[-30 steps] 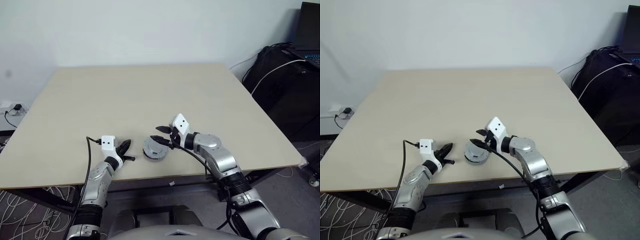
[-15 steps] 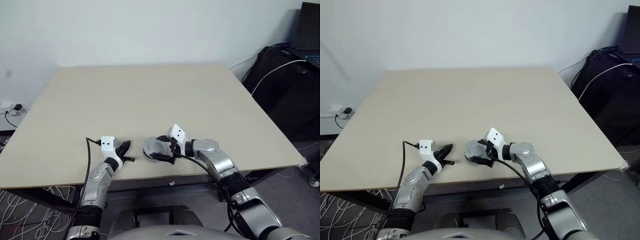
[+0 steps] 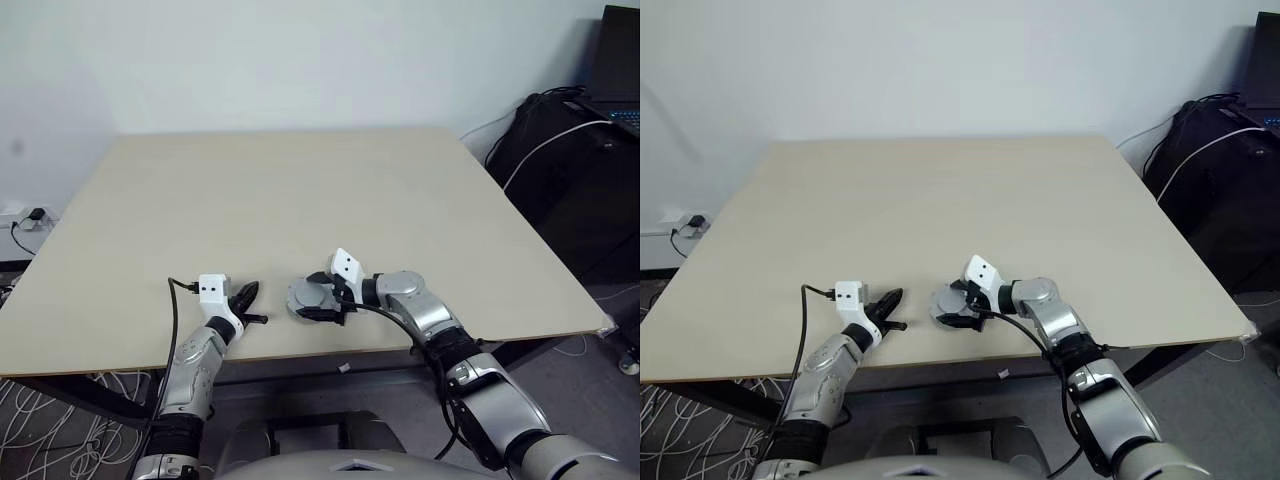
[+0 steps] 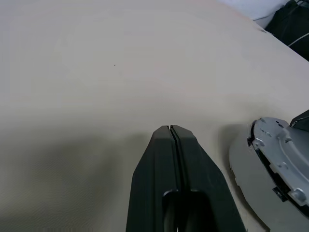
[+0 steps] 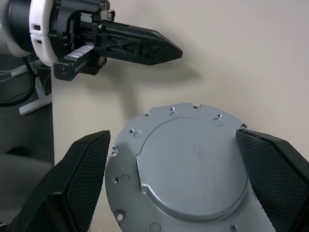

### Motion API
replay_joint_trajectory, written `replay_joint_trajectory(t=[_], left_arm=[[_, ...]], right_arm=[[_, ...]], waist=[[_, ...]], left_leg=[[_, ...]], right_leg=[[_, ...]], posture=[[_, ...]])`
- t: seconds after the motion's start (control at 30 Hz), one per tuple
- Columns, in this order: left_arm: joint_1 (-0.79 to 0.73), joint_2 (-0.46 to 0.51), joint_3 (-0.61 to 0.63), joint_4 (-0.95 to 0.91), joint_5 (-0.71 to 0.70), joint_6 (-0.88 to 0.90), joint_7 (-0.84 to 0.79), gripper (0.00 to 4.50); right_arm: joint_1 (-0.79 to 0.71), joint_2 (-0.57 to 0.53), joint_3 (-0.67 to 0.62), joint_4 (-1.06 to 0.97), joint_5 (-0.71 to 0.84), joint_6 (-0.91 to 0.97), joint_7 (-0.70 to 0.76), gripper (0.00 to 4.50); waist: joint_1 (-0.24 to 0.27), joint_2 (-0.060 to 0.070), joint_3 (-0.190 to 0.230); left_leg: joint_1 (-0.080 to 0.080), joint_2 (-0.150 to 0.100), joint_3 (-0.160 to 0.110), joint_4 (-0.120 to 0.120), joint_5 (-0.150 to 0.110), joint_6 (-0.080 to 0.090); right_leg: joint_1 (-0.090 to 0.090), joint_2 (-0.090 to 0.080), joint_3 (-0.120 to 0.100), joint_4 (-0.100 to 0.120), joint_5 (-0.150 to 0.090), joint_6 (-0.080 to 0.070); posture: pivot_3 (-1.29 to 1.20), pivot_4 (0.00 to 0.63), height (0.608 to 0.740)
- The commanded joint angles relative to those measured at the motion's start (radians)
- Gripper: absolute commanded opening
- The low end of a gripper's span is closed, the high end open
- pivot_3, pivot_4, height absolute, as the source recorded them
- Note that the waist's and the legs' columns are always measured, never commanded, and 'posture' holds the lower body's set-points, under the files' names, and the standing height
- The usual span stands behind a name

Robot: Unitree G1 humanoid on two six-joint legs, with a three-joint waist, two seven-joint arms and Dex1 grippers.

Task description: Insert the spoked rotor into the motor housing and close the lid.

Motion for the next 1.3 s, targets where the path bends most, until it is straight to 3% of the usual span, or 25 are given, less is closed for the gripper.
replay_joint_trajectory(t=[0.03, 0.5, 0.93, 1.1, 1.3], left_arm=[[-0.005, -0.005, 0.011, -0.051, -0.01, -0.014, 0.003, 0.0], [-0.002, -0.008, 0.017, -0.052, -0.015, -0.012, -0.002, 0.0], [-0.004, -0.014, 0.024, -0.05, -0.02, -0.007, 0.0, 0.0], [-0.007, -0.015, 0.025, -0.048, -0.021, -0.005, -0.002, 0.0], [-0.006, -0.015, 0.024, -0.05, -0.022, -0.001, -0.007, 0.0]], right_arm=[[-0.011, -0.016, 0.0, 0.037, -0.021, -0.026, 0.026, 4.48], [-0.066, -0.004, -0.021, 0.137, -0.051, -0.085, 0.011, 4.48], [-0.077, 0.005, -0.019, 0.163, -0.057, -0.098, 0.025, 4.48], [-0.075, 0.007, -0.026, 0.158, -0.052, -0.09, 0.026, 3.37], [-0.056, 0.004, -0.034, 0.128, -0.044, -0.078, 0.029, 3.34]], waist=[[0.0, 0.0, 0.0], [-0.005, 0.0, 0.0], [-0.009, 0.001, 0.0], [-0.01, 0.001, 0.0], [-0.009, 0.001, 0.0]], left_leg=[[0.0, 0.0, 0.0, 0.0, 0.0, 0.0], [0.014, 0.0, 0.0, -0.001, -0.001, -0.001], [0.013, 0.0, 0.0, -0.001, 0.0, -0.001], [0.013, 0.0, 0.0, -0.002, -0.001, -0.001], [0.013, 0.0, 0.0, -0.001, -0.001, -0.001]], right_leg=[[0.0, 0.0, 0.0, 0.0, 0.0, 0.0], [0.01, 0.0, 0.0, -0.001, -0.001, -0.001], [0.012, 0.0, 0.0, 0.0, -0.001, -0.001], [0.012, 0.0, 0.0, -0.001, -0.001, -0.001], [0.011, 0.0, 0.0, -0.001, -0.001, -0.001]], posture=[[0.0, 0.0, 0.74], [0.0, 0.0, 0.74], [0.0, 0.0, 0.74], [0.0, 0.0, 0.74], [0.0, 0.0, 0.74]])
